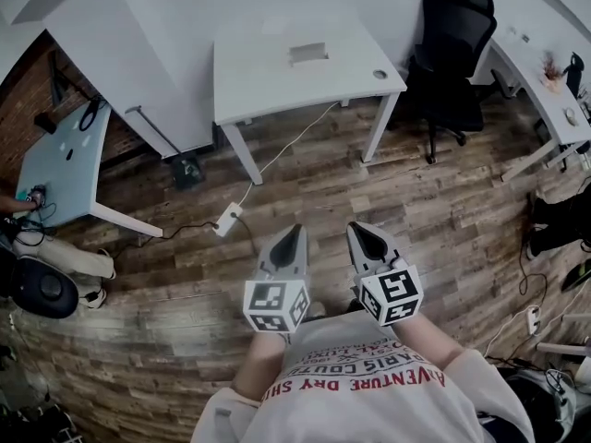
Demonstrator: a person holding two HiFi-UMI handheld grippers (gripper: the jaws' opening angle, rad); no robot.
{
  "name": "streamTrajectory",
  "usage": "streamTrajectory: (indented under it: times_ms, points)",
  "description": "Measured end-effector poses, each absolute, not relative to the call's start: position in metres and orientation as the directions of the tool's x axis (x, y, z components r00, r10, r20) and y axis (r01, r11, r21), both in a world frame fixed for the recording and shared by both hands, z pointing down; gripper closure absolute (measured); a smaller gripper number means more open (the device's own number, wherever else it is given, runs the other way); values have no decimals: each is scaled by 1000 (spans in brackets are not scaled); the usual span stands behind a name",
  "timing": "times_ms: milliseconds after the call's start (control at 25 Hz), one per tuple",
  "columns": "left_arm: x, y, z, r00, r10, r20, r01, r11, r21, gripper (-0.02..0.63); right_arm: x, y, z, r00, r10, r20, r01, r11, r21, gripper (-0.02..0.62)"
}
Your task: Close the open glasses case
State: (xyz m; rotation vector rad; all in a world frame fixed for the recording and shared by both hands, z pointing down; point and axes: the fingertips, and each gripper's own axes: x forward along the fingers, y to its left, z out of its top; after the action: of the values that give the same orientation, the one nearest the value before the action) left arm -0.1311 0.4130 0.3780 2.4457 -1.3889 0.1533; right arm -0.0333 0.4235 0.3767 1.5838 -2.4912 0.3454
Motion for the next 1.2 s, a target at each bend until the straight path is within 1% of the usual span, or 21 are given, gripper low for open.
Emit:
streamTrajectory:
  times_ms: [240,600,840,1200]
  points:
    - [-135,400,396,528,-803,276,-847,-475,240,601,-33,409,397,-412,-852,325,-910,401,-101,583]
    - [-116,325,389,480,-837,263,-875,-437,206,601,-8,322,388,-453,-850,269,-891,445,-94,583]
    - [-81,246,374,452,-858,243,-889,-412,198,601,21,244,373,-504,-826,252,-861,501,-81,583]
    - [4,144,375,446,-863,237,-892,-408,192,601,100,140,372,-534,-808,251,-843,532,-79,583]
